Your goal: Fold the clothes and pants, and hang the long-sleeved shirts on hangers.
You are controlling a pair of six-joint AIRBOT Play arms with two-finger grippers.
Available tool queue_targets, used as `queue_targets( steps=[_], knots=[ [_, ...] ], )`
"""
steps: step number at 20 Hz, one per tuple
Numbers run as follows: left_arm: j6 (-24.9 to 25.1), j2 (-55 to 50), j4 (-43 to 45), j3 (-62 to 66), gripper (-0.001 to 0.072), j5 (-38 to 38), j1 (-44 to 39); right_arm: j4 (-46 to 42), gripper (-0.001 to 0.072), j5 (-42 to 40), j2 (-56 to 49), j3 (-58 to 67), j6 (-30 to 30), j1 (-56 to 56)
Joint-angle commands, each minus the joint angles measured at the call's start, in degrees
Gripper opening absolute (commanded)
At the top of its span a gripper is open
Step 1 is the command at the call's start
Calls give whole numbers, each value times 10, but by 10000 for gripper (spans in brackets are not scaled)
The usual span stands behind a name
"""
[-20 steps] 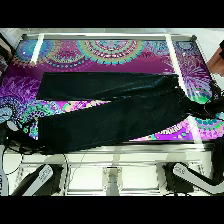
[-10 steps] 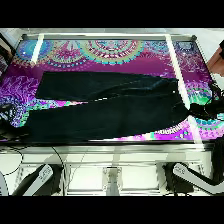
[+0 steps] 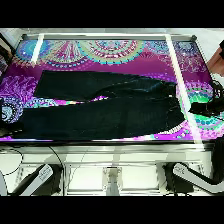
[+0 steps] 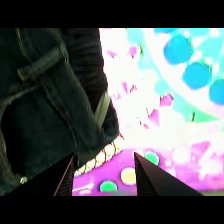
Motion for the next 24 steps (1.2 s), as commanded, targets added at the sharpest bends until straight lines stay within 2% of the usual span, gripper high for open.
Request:
queue_targets(
  steps=[1, 6, 10, 13, 16, 20, 23, 24],
  knots=[
    [-1, -3, 2, 2, 27, 4, 1, 30, 410, -24, -30, 0, -22, 0],
    [-2, -3, 0, 2, 27, 1, 1, 114, 410, -20, -108, 0, -64, 0],
    [-2, -3, -17, 2, 27, -3, 0, 120, 410, -12, -137, 0, -70, 0],
    [-2, -3, -17, 2, 27, -3, 0, 120, 409, 0, -138, 0, -104, 0],
    [-2, -3, -17, 2, 27, -3, 0, 110, 408, 31, -138, -10, -136, 0],
    [-2, -3, -17, 2, 27, -3, 1, 54, 405, 66, -138, -38, -125, 0],
    [-2, -3, -17, 2, 27, -3, 0, 20, 360, 69, -138, -40, -108, 0],
    [-2, -3, -17, 2, 27, -3, 1, 15, 308, 68, -137, -40, -108, 0]
  ],
)
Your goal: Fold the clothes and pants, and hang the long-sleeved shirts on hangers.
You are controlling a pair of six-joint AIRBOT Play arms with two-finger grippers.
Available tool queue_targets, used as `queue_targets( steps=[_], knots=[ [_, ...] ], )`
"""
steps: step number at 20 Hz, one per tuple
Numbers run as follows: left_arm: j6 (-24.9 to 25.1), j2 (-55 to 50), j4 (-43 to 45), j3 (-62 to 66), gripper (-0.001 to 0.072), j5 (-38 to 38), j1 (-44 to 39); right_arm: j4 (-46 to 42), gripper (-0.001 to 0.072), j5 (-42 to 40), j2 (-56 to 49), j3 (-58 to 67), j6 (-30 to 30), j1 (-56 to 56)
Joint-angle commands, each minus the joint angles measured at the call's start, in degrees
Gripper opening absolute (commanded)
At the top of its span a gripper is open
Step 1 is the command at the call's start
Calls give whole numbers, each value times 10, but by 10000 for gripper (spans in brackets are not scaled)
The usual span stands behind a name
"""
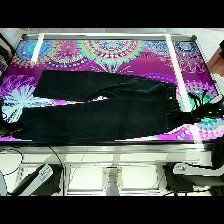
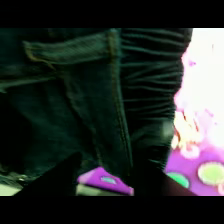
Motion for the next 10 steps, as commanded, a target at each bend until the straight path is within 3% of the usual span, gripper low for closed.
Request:
queue_targets(
  steps=[1, 3, 5, 8, 10],
  knots=[
    [0, 0, 0, 0, 27, 0, 0, -34, 309, 7, 0, -5, 10, 0],
    [0, 0, 0, 0, 27, 0, 0, -22, 298, -2, 0, -5, 12, 0],
    [0, 0, 0, 0, 26, -1, 0, -13, 28, 3, 0, -5, 13, 0],
    [50, 1, -11, 1, 25, -25, 0, -12, 29, 17, 19, -2, 41, 0],
    [50, 9, -23, 9, 25, -26, 8, -9, 28, 43, 52, 21, 43, -7]
  ],
)
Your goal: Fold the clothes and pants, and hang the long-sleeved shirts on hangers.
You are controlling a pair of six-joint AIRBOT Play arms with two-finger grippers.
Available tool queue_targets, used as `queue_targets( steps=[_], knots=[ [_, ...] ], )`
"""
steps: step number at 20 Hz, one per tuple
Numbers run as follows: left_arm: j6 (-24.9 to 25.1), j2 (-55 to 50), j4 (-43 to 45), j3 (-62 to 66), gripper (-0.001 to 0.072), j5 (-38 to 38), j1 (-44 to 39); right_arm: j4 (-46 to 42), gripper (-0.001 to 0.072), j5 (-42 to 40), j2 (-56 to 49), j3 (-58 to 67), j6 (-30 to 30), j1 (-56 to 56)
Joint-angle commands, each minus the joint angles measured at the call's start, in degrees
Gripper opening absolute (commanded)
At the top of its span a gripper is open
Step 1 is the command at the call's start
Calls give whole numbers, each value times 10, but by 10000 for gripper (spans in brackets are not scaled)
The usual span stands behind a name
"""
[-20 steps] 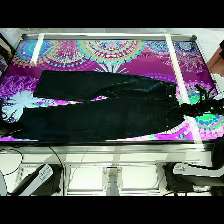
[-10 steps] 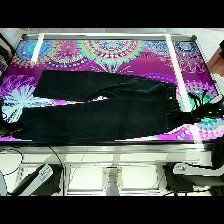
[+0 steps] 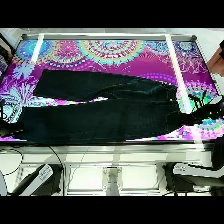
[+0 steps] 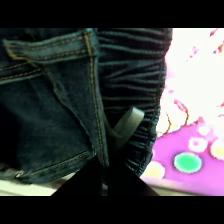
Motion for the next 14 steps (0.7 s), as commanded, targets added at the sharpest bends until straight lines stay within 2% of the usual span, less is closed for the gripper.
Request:
queue_targets(
  steps=[1, 4, 7, 10, 14],
  knots=[
    [21, 7, -36, 16, 25, -11, 19, 13, 28, 50, 42, 36, 14, -20],
    [21, 8, -159, 52, 25, -8, 83, 59, 28, 76, 81, 86, 47, -86],
    [27, 15, -273, 65, 25, 14, 136, 139, 27, 65, 127, 109, 54, -159],
    [35, 18, -295, 65, 25, 23, 154, 190, 28, 51, 164, 109, 56, -201],
    [35, 18, -295, 68, 26, 29, 155, 120, 28, 35, 174, 112, 99, -207]
  ],
)
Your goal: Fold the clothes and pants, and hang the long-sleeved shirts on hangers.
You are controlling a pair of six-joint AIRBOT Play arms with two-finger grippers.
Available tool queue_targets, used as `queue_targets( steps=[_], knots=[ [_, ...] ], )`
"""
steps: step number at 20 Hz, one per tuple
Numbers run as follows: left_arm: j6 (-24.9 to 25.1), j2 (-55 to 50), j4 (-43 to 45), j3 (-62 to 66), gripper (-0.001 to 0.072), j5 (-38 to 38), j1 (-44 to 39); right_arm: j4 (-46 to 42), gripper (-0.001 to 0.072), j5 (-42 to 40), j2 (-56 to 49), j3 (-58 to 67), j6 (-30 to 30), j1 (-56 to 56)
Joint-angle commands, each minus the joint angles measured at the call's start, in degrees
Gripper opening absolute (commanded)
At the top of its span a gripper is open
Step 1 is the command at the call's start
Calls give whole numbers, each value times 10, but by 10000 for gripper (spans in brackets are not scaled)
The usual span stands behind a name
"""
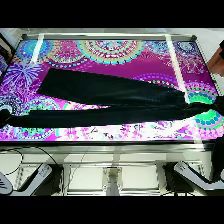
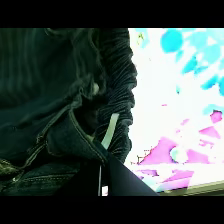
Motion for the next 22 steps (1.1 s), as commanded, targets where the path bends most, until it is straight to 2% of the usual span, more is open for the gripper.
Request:
queue_targets(
  steps=[1, 5, 8, 13, 17, 20, 22],
  knots=[
    [3, 1, -18, 7, 26, 10, 8, -50, 28, -23, 13, 5, 40, -14],
    [18, 0, -9, 8, 26, 8, -5, -102, 28, -22, 11, -12, 52, -12],
    [71, 0, -8, 7, 26, 8, -30, -107, 28, -42, 11, -63, 52, 1],
    [71, -9, -7, 4, 26, 10, -38, -116, 27, -82, 11, -148, 65, 17],
    [71, -28, -15, -24, 26, 12, -38, -111, 28, -75, 11, -154, 69, 17],
    [34, -26, -20, -11, 25, 17, -45, -87, 27, -40, 10, -119, 50, 17],
    [28, -27, -19, 29, 25, 16, -61, -76, 27, -6, 10, -50, 44, 17]
  ],
)
